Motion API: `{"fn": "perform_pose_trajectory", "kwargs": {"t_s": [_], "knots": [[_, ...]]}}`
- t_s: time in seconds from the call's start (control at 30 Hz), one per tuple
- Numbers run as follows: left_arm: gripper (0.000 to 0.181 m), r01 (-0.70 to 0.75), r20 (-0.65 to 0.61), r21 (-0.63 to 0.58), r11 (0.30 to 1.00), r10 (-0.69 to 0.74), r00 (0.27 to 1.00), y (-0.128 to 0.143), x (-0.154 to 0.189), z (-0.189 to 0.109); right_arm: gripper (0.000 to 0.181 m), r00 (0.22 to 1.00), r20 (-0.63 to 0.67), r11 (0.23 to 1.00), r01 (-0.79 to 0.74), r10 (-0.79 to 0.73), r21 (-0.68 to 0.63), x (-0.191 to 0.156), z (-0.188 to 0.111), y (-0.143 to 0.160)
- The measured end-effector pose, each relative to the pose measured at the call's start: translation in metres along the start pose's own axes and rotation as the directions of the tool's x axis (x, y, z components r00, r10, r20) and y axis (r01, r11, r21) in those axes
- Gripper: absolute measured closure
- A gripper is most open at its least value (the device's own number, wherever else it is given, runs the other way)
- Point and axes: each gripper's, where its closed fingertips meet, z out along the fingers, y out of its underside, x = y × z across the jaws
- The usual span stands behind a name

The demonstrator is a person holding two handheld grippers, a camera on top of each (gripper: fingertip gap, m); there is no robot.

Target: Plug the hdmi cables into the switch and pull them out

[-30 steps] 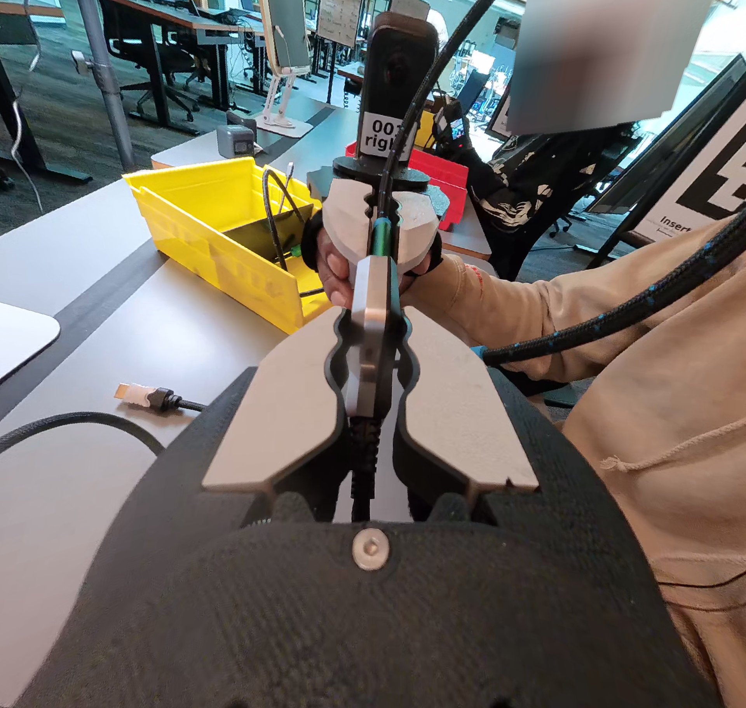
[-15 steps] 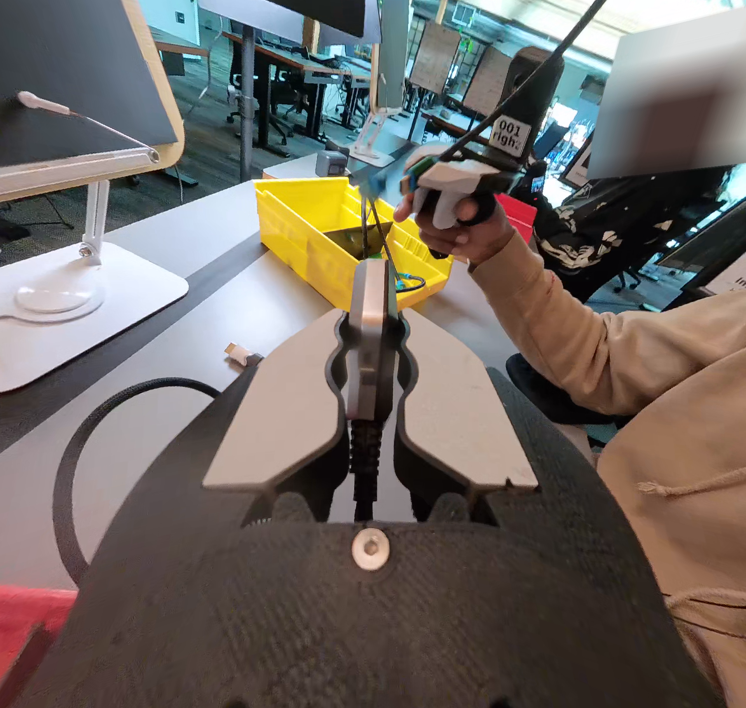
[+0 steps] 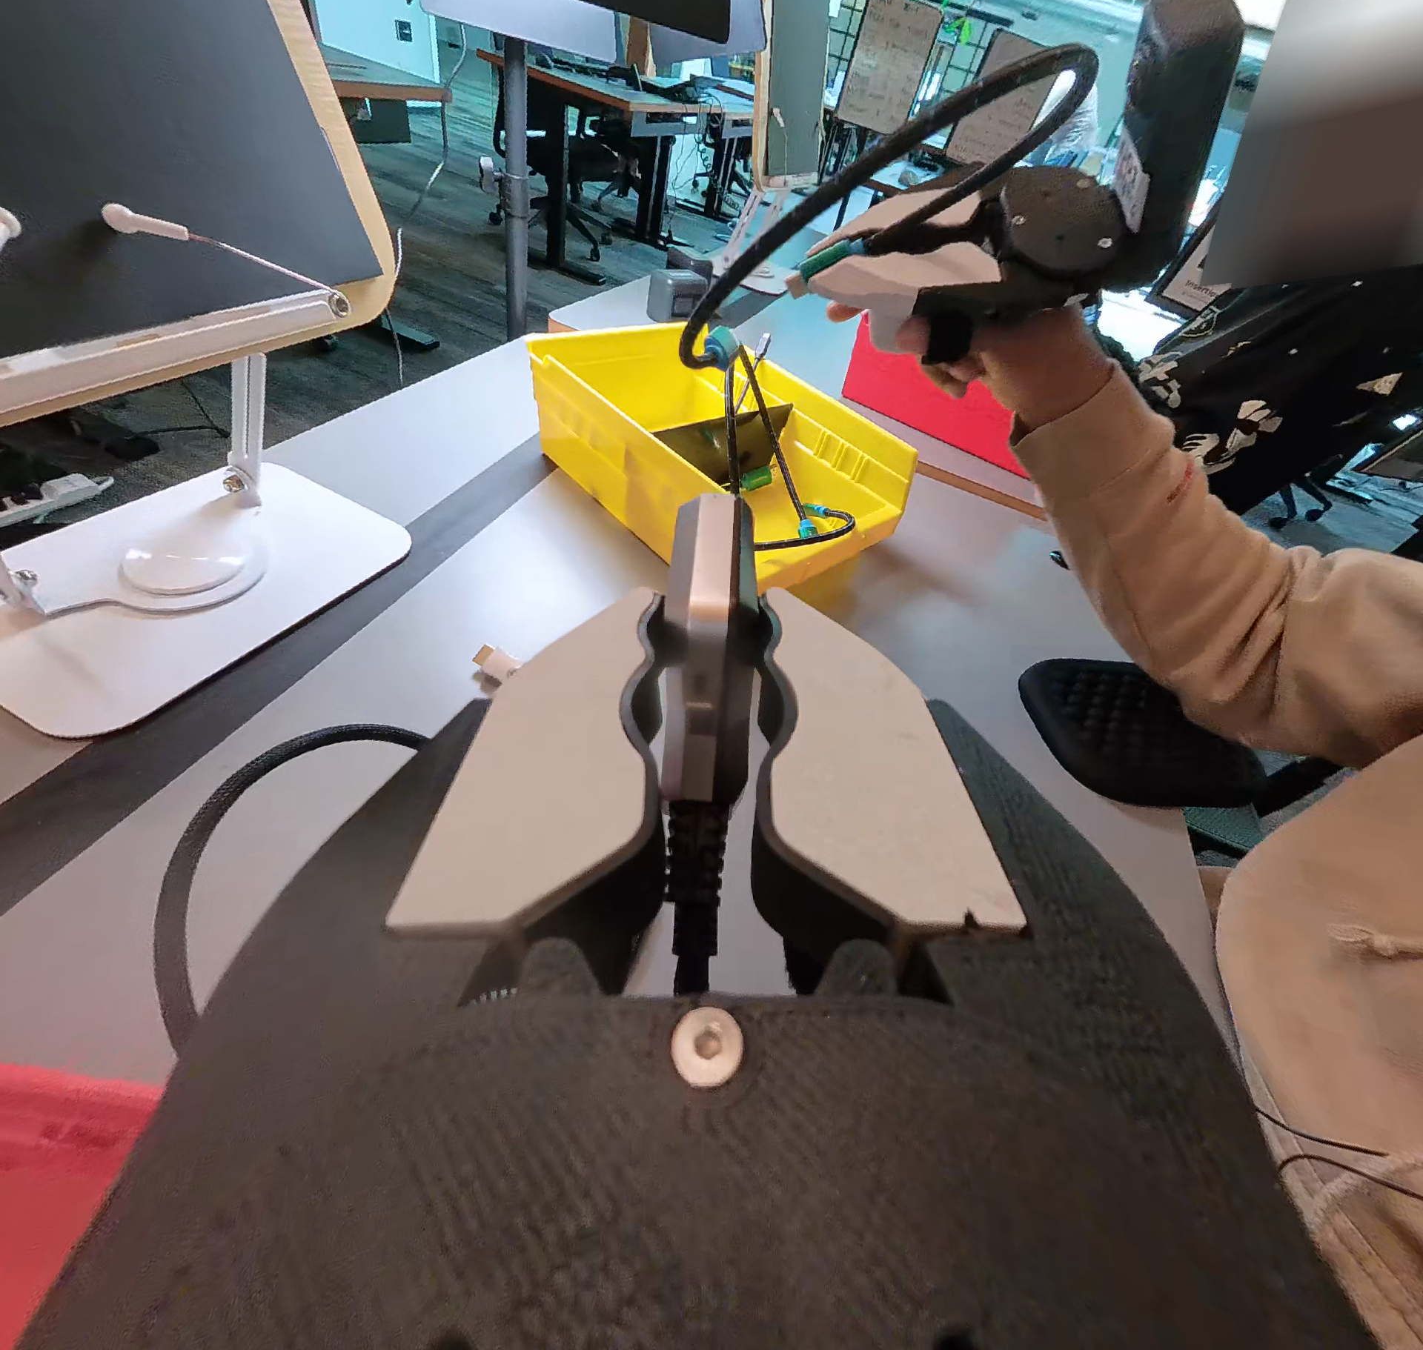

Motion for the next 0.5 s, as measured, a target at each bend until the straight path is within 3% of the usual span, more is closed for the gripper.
{"fn": "perform_pose_trajectory", "kwargs": {"t_s": [0.2, 0.5], "knots": [[0.16, -0.011, 0.0, -0.022, 1.0, 0.011, 1.0, 0.003, 0.003, 0.006, 0.169, 0.974, -0.156, 0.977, 0.139, -0.165, -0.163, 0.029, -0.035, 0.02], [0.16, -0.026, -0.001, -0.031, 0.999, 0.026, 1.0, 0.003, 0.009, 0.008, 0.17, 0.939, -0.184, 0.887, 0.19, -0.289, -0.421, 0.046, -0.067, 0.074]]}}
